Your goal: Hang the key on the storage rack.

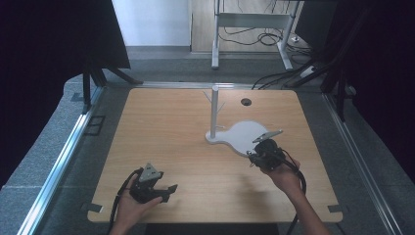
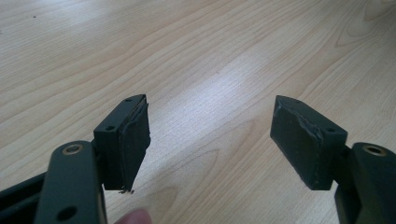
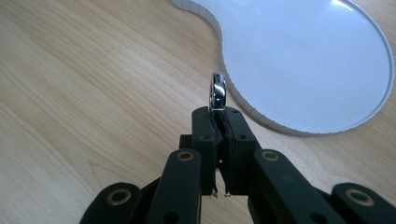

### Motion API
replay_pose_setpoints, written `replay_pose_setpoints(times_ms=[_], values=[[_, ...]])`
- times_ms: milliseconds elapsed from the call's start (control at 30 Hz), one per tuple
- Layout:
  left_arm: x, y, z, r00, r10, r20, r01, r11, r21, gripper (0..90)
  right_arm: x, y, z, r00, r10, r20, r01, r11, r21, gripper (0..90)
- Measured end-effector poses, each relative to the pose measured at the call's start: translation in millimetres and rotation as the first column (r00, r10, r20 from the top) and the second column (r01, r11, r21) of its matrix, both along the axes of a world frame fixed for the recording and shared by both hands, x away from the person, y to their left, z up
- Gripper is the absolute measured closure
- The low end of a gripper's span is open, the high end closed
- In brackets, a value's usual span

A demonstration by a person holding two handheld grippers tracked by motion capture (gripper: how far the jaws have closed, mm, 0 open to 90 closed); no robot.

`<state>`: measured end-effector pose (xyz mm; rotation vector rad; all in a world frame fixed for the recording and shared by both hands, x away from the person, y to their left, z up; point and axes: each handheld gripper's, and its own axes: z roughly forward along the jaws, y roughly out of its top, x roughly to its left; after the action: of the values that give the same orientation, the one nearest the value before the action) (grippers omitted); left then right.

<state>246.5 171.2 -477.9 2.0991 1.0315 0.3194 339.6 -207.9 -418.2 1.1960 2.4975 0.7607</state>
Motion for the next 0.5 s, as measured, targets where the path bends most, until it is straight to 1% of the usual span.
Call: replay_pose_setpoints(times_ms=[67,233,267,300,333,367,467,500], values=[[-0.2,-0.6,0.5,1.0000,-0.009,-0.002,0.009,0.9999,-0.011,28.9,5.0,0.3,0.5,1.0000,-0.008,-0.004,0.008,1.000,0.011,84.7],[-0.3,-0.7,0.5,1.0000,-0.009,-0.002,0.009,0.9999,-0.010,28.8,12.2,0.2,1.6,0.9998,-0.021,0.006,0.020,1.000,0.010,84.7],[-0.1,-0.3,0.2,1.0000,-0.008,-0.002,0.008,0.9999,-0.010,28.9,16.1,0.0,2.6,0.9995,-0.029,0.012,0.029,0.999,0.017,84.7],[-0.1,-0.3,0.2,1.0000,-0.008,-0.002,0.008,0.9999,-0.010,28.9,16.1,0.0,2.6,0.9995,-0.029,0.012,0.029,0.999,0.017,84.7],[0.1,0.0,0.0,1.0000,-0.007,-0.004,0.007,0.9999,-0.010,28.8,20.6,-0.7,3.6,0.9992,-0.037,0.015,0.036,0.999,0.023,84.7],[0.1,0.0,0.0,1.0000,-0.007,-0.004,0.007,0.9999,-0.010,28.8,20.6,-0.7,3.6,0.9992,-0.037,0.015,0.036,0.999,0.023,84.7],[0.5,0.5,-0.5,1.0000,-0.006,-0.005,0.006,0.9999,-0.010,28.9,29.5,-1.0,5.0,0.9983,-0.054,0.023,0.053,0.998,0.045,84.7],[0.5,0.5,-0.5,1.0000,-0.006,-0.005,0.006,0.9999,-0.010,28.9,29.5,-1.0,5.0,0.9983,-0.054,0.023,0.053,0.998,0.045,84.7]])
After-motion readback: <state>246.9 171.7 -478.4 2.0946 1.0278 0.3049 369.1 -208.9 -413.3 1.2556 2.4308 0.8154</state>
